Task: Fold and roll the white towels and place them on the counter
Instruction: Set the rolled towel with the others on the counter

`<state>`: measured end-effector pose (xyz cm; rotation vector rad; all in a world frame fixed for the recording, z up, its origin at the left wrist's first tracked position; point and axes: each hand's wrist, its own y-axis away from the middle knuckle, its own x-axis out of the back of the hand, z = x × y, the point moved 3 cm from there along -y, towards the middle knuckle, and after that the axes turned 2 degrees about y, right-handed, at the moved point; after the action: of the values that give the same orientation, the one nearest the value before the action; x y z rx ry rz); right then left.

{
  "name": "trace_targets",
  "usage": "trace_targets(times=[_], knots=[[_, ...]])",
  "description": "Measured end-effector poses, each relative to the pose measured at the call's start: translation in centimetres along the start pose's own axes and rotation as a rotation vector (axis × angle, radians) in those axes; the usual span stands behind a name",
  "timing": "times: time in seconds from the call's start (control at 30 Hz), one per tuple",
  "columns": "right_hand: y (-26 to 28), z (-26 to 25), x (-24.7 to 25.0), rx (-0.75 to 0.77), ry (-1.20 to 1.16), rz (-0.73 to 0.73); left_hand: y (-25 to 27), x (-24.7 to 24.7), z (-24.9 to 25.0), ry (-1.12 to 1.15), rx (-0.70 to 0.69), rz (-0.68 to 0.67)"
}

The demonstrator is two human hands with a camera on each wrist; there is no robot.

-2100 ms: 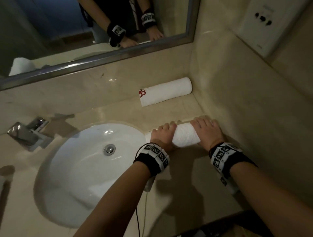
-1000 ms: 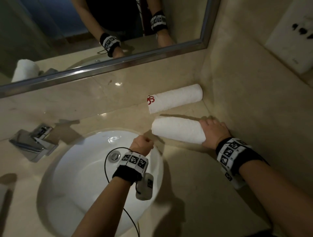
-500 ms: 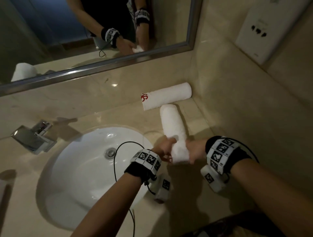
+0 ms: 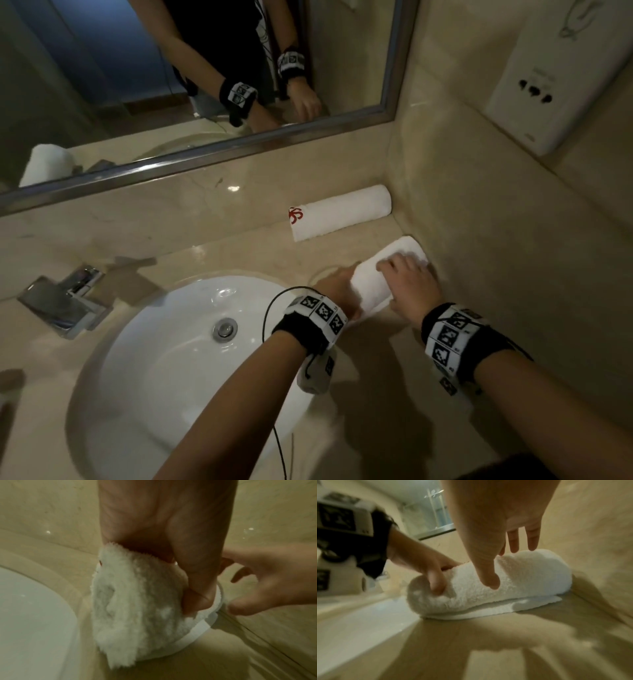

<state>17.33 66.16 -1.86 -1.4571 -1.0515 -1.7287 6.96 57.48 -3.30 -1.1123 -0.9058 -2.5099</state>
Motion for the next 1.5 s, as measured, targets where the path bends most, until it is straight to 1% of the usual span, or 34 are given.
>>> trace_targets(times=[0.07,0.13,0.27,0.37,0.57,0.67,0.7,0.77,0.8,0.83,0.87,0.9,0.97,1.0,1.07,1.1,1.13,1.2,1.23,1.27,1.3,1.33,1.37,1.43,1.5], knots=[[-1.2,-0.2,-0.4,0.040,0.099,-0.050,-0.4,0.0,-0.3,-0.134,-0.019,0.054],[-2.1,0.0,-0.9,0.031,0.173,-0.136,-0.9,0.0,-0.5,-0.194,-0.031,0.089],[-4.2,0.4,-2.0,0.007,0.234,-0.223,-3.1,-0.1,-1.4,-0.278,-0.001,0.061],[-5.7,0.7,-2.3,-0.007,0.236,-0.197,-4.5,0.5,-1.5,-0.320,0.007,0.070],[-8.0,0.9,-2.5,0.005,0.240,-0.166,-6.5,2.0,-1.4,-0.430,-0.027,0.097],[-9.5,1.3,-2.3,0.038,0.255,-0.167,-7.8,2.2,-1.9,-0.443,-0.030,0.188],[-10.0,1.5,-2.1,0.056,0.258,-0.141,-8.2,2.1,-2.1,-0.456,-0.025,0.223],[-11.2,1.5,-1.1,0.104,0.280,0.013,-8.6,2.2,-2.2,-0.486,-0.039,0.269],[-11.6,1.5,-0.8,0.118,0.290,0.064,-8.6,2.1,-2.3,-0.506,-0.056,0.285],[-12.0,1.5,-0.9,0.134,0.298,0.114,-8.6,1.9,-2.4,-0.532,-0.077,0.318],[-12.3,1.5,-0.8,0.138,0.305,0.152,-8.6,1.9,-2.5,-0.555,-0.104,0.380],[-12.6,1.4,-0.8,0.135,0.295,0.148,-8.3,2.0,-2.7,-0.553,-0.131,0.445],[-13.1,1.2,-0.3,0.140,0.325,0.189,-8.1,2.1,-3.2,-0.543,-0.184,0.528],[-13.3,1.3,-0.4,0.126,0.348,0.213,-8.0,1.8,-3.7,-0.531,-0.237,0.570],[-13.3,1.2,-0.5,0.104,0.323,0.240,-7.2,1.9,-4.6,-0.432,-0.308,0.655],[-13.1,1.3,-0.8,0.104,0.313,0.229,-6.8,1.9,-5.3,-0.333,-0.294,0.693],[-12.9,1.2,-1.2,0.117,0.307,0.217,-6.3,2.3,-6.0,-0.198,-0.236,0.733],[-12.5,1.4,-2.0,0.124,0.231,0.115,-5.8,2.3,-7.7,0.089,-0.065,0.746],[-12.3,1.3,-1.9,0.098,0.201,0.067,-5.7,2.2,-8.3,0.268,0.025,0.713],[-12.0,1.1,-1.4,0.083,0.219,0.068,-5.7,2.0,-8.6,0.494,0.118,0.616],[-11.7,1.0,-1.0,0.061,0.243,0.068,-5.7,1.7,-8.6,0.719,0.174,0.521],[-11.6,1.0,-0.8,0.039,0.232,0.057,-5.9,1.4,-8.4,0.867,0.205,0.445],[-11.4,1.1,-0.6,0.034,0.173,0.025,-6.0,1.5,-8.0,0.928,0.225,0.416],[-11.1,1.4,-0.5,0.081,0.094,-0.045,-6.2,1.7,-7.6,0.996,0.240,0.444],[-11.0,1.7,0.2,0.096,0.104,-0.069,-6.5,2.1,-7.4,1.084,0.252,0.453]])
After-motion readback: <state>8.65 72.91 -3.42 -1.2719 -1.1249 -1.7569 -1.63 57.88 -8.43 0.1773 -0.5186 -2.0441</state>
